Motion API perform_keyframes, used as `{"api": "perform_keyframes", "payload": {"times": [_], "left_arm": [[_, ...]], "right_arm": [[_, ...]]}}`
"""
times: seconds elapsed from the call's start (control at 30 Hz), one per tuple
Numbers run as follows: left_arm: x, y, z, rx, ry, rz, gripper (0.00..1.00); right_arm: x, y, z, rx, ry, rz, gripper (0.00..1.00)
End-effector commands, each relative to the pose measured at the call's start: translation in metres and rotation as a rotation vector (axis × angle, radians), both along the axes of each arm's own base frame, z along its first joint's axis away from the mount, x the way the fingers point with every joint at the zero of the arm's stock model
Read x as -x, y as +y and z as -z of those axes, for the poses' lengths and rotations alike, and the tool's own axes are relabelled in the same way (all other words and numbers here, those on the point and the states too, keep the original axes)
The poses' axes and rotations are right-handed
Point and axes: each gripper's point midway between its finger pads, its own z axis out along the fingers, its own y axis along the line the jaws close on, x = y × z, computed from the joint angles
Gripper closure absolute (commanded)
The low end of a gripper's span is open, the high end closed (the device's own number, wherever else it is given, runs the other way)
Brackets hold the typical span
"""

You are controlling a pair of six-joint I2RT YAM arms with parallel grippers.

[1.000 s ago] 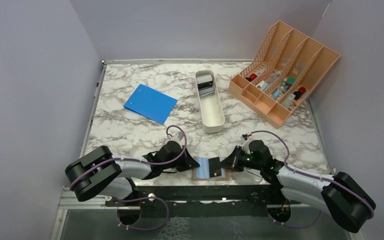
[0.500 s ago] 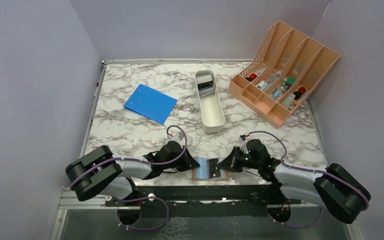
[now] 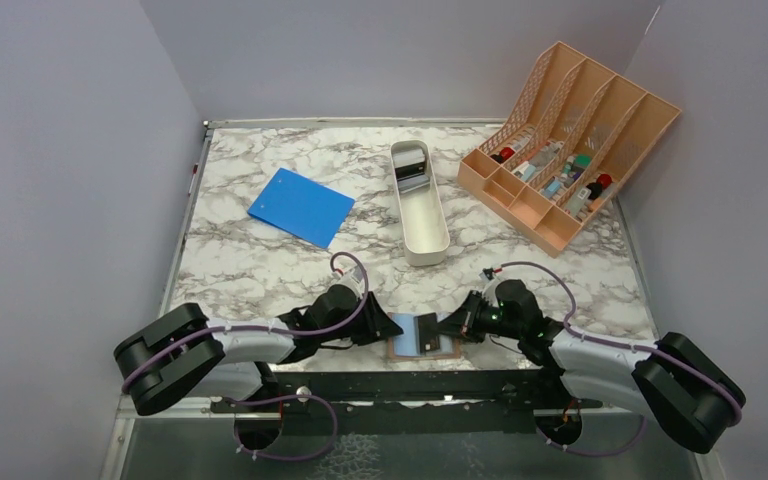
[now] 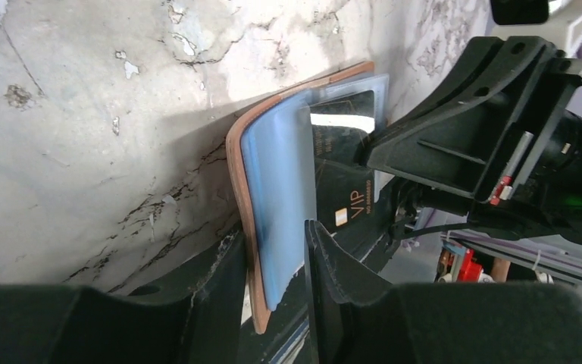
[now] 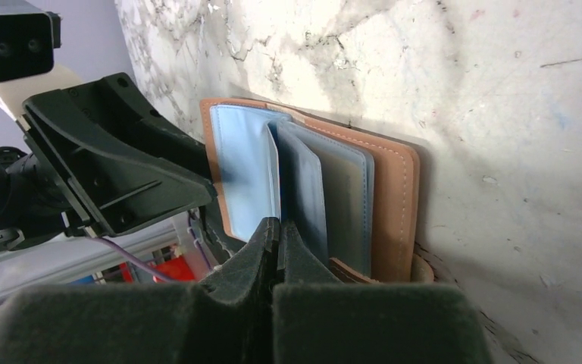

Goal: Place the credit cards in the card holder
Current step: Insert the credit card into the card holder.

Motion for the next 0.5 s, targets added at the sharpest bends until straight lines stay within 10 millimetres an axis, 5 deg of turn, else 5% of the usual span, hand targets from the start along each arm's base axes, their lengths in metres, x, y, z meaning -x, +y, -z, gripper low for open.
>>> {"api": "perform_keyframes", "payload": {"times": [0.0, 0.27, 0.47], "left_arm": [[0.0056, 0.0022, -0.0071, 0.034, -0.002, 0.001, 0.64], [0.0069, 0.0001, 0.0007, 0.006, 0.011, 0.018, 0.89], [0.0058, -0.0040, 0.0008, -0.002, 0.002, 0.030, 0.89]], "right_arm": [[0.0002, -0.0065, 0.0108, 0.025, 0.011, 0.038, 0.99], [-0.0028, -0.0018, 0.0123, 0.030, 0.020, 0.025, 0.98], [-0.0033, 0.0002, 0.0137, 0.043, 0.018, 0.009, 0.97]]}}
